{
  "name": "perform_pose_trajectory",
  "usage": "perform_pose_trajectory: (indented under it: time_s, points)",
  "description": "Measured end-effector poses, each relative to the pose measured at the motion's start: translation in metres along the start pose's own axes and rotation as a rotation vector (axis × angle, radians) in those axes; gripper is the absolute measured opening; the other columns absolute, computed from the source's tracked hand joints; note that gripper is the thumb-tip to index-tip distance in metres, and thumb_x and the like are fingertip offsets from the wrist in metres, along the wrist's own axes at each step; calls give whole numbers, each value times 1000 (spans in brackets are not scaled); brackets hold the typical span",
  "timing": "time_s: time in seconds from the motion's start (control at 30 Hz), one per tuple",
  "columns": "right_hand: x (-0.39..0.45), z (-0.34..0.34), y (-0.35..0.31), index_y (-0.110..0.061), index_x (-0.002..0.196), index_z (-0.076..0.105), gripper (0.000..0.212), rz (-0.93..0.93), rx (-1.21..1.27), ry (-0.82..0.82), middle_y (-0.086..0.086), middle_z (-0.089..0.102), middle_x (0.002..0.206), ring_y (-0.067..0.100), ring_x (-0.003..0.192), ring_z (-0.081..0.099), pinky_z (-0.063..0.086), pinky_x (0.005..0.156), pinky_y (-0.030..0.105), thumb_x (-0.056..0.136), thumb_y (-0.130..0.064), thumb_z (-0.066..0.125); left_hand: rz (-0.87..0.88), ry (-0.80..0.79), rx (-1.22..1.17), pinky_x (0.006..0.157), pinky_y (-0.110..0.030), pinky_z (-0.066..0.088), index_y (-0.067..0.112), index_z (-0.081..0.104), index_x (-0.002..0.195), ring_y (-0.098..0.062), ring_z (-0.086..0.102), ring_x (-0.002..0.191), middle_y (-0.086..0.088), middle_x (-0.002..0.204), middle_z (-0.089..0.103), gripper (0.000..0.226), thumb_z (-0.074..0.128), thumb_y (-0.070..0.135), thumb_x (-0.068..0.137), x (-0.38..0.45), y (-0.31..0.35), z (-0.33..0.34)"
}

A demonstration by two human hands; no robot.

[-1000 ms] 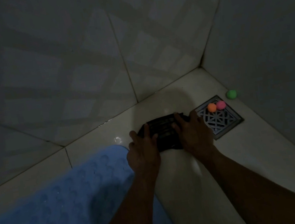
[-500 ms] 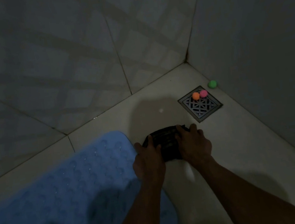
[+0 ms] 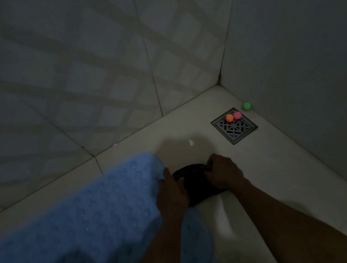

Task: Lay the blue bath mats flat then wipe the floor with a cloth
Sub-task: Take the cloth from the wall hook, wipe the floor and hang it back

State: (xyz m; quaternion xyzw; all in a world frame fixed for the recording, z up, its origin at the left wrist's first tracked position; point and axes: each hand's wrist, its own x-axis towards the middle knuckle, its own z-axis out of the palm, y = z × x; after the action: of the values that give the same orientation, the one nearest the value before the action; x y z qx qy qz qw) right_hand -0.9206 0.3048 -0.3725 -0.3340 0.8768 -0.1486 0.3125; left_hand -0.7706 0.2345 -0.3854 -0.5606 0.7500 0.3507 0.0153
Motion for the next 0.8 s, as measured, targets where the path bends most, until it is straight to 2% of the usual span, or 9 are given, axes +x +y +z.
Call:
perform_pose_trajectory:
  time_s: [0.13,0.2,0.3,0.4,0.47,0.57,0.67,0.73,0.8]
  points:
    - [3,-21,-16,-17,96,55,21,-33,197,35,6,59,98,24,89,55,39,70,26,84,-27,70,-18,81,-183,112,-38,35,0,43,146,-35,46,135,-22,147,49,55,47,35,104,11,7,-30]
    - [5,-30,-29,-19,92,54,19,-66,249,71,1,56,92,19,86,52,35,64,22,84,-25,70,17,75,-238,101,-37,44,-6,58,129,-36,58,120,-24,130,61,48,48,34,104,18,10,-51]
    - [8,-48,-54,-19,94,55,19,-99,362,115,-4,58,87,20,89,58,38,59,19,82,-21,70,83,67,-265,82,-34,48,-9,65,112,-36,64,104,-24,114,68,42,53,30,102,31,18,-90]
    - [11,-73,-85,-21,120,56,42,-153,478,61,7,66,103,25,97,64,54,78,31,81,-20,72,91,121,-308,83,-34,50,-3,66,110,-34,65,104,-21,109,68,33,57,27,99,43,31,-130]
    - [13,-92,-106,-20,125,62,50,-211,449,43,7,70,107,23,97,67,55,87,35,78,-26,77,94,147,-343,85,-35,50,1,64,113,-31,63,103,-18,111,66,32,54,28,98,47,40,-155]
    - [13,-117,-135,-15,94,77,41,-333,418,79,2,75,85,13,78,71,54,71,26,75,-51,79,124,208,-376,80,-32,46,2,62,113,-28,60,98,-16,113,65,32,48,27,98,50,52,-186]
    - [17,-130,-157,-11,67,71,46,-439,415,162,-3,65,60,7,56,60,44,57,23,80,-55,73,166,252,-401,87,-43,49,-3,63,106,-36,62,100,-21,108,66,33,45,24,96,56,61,-211]
    - [21,-134,-169,-18,61,66,43,-450,440,214,-8,59,54,3,52,54,41,54,21,82,-55,71,187,250,-451,93,-45,50,2,65,109,-34,62,102,-18,112,66,38,44,32,96,60,65,-221]
    - [28,-133,-179,-12,67,66,47,-456,467,240,-2,60,60,7,56,55,42,56,23,83,-56,69,195,246,-504,94,-42,53,10,71,108,-30,65,99,-12,111,69,51,44,51,97,64,68,-226]
